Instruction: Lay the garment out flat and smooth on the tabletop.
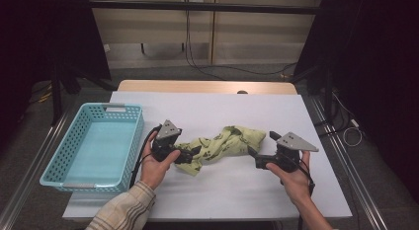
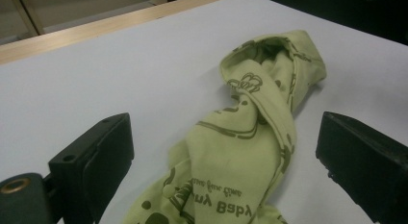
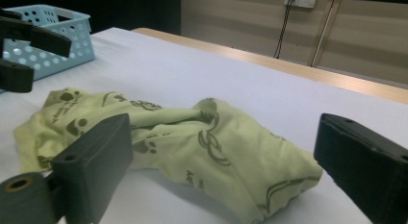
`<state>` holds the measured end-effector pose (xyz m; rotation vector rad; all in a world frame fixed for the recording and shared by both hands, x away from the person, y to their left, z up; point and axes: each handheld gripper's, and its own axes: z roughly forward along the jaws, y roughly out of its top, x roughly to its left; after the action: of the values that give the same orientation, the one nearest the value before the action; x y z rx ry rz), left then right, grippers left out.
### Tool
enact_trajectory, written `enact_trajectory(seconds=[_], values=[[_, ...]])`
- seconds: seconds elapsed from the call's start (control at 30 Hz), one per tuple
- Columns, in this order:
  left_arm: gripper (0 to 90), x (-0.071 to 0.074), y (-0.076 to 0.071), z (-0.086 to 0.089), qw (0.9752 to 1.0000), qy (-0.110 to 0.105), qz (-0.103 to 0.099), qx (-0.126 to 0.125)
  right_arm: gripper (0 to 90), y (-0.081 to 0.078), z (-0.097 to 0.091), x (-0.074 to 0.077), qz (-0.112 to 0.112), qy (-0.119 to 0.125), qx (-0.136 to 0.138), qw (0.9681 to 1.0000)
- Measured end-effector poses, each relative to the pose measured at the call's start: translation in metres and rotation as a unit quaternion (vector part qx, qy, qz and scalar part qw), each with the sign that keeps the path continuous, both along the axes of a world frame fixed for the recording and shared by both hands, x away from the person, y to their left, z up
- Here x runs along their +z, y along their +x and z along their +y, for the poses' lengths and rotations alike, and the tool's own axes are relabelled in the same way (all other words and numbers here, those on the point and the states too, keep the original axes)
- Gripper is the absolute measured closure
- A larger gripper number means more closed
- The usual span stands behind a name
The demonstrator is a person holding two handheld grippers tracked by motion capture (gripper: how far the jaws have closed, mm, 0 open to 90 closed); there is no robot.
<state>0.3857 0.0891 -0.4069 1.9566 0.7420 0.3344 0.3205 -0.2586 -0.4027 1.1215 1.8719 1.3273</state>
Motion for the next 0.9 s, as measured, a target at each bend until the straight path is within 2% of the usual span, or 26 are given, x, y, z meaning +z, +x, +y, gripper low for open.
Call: enact_trajectory(seconds=[0.07,0.13,0.23,0.27,0.33,0.43,0.53,0.6,0.63,0.7,0.77,0.8,0.83,0.87,0.9], values=[[6.0,-0.001,0.000,-0.001,1.0000,0.005,0.000,-0.006,7.0,0.008,0.002,0.001,0.006,-0.003,0.000,1.0000],[6.0,0.000,-0.001,-0.002,1.0000,0.003,-0.003,-0.001,7.8,0.015,0.005,0.003,0.015,-0.007,0.003,0.9999],[6.0,0.000,-0.001,-0.005,0.9997,-0.018,-0.014,0.001,12.0,0.023,0.006,0.005,0.014,-0.015,0.002,0.9998],[6.1,0.000,0.000,-0.006,0.9998,-0.010,-0.018,0.003,12.0,0.026,0.005,0.004,0.009,-0.021,0.001,0.9997],[6.0,-0.002,0.002,-0.008,0.9997,-0.016,-0.018,-0.001,14.1,0.031,0.006,0.003,0.018,-0.027,0.001,0.9995],[6.2,-0.008,0.005,-0.014,0.9996,-0.004,-0.026,0.005,18.7,0.042,0.008,0.000,0.045,-0.042,0.010,0.9981],[7.4,-0.012,0.011,-0.019,0.9999,0.001,-0.016,0.006,23.9,0.054,0.011,-0.002,0.071,-0.038,0.026,0.9964],[7.4,-0.011,0.016,-0.023,0.9999,0.012,-0.010,0.007,29.0,0.061,0.014,-0.003,0.082,-0.048,0.033,0.9949],[7.4,-0.010,0.018,-0.024,0.9999,0.011,-0.008,0.002,31.2,0.066,0.017,-0.004,0.090,-0.053,0.037,0.9938],[6.8,-0.009,0.022,-0.029,0.9998,0.017,-0.003,0.004,33.3,0.073,0.020,-0.006,0.096,-0.055,0.044,0.9929],[6.7,-0.009,0.026,-0.034,0.9992,0.036,0.005,-0.015,36.4,0.078,0.025,-0.010,0.102,-0.064,0.048,0.9916],[6.8,-0.009,0.026,-0.036,0.9991,0.034,0.017,-0.021,38.8,0.081,0.028,-0.013,0.106,-0.059,0.053,0.9913],[7.7,-0.008,0.027,-0.037,0.9982,0.032,0.034,-0.039,43.1,0.082,0.029,-0.016,0.106,-0.060,0.054,0.9910],[7.7,-0.009,0.025,-0.038,0.9981,0.020,0.038,-0.044,45.8,0.083,0.030,-0.018,0.111,-0.067,0.054,0.9900],[7.9,-0.010,0.024,-0.040,0.9977,0.039,0.033,-0.045,49.0,0.083,0.031,-0.020,0.112,-0.076,0.055,0.9893]])
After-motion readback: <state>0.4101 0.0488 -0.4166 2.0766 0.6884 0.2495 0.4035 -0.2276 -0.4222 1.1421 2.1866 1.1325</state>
